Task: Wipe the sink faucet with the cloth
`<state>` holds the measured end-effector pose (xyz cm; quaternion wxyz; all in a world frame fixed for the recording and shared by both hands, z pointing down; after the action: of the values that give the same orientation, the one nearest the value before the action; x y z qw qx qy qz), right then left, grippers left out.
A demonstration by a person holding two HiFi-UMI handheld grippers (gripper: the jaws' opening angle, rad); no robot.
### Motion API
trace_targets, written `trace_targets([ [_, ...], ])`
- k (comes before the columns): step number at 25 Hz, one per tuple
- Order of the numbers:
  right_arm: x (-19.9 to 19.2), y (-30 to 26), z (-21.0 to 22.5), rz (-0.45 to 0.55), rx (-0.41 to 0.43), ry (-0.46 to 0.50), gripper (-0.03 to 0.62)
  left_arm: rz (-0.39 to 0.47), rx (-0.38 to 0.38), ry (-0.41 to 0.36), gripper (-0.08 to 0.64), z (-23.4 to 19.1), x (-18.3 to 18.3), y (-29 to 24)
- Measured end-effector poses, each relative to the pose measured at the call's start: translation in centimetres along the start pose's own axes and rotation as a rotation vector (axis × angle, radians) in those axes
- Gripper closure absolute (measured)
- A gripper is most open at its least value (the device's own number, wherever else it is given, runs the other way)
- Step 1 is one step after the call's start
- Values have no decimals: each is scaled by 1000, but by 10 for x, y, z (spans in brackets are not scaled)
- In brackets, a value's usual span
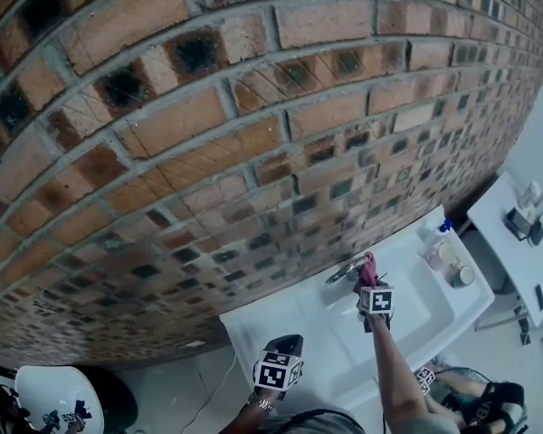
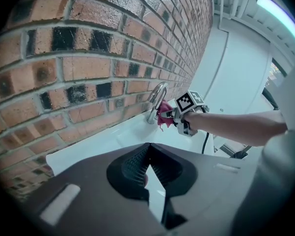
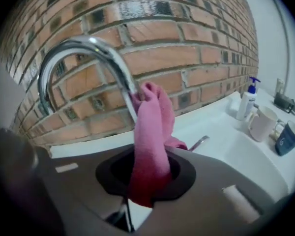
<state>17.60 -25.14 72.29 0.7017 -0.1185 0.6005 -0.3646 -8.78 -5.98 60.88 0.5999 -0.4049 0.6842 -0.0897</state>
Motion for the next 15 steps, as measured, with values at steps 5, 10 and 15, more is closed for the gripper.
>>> trace_targets([
  [5,-30,3,-38,-133,217,13,529,5,17,14,540,-4,-1,4],
  [10,-10,-5,-33,-22,207,-33,529,9,25,21,540,-8,0,4],
  [15,8,-4,-15,-54,119,1,528,22,10,-3,540,3,2,10],
])
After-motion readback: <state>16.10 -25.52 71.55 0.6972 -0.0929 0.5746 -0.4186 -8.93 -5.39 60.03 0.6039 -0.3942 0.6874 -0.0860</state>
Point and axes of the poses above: the fingertips, and each gripper's own axes: y backward along the fingers, z to its right, x out of its top, the point moved 10 cm from there along y, backward along the fingers, and after that the axes turned 7 degrees about z, right-handed, at the moved point
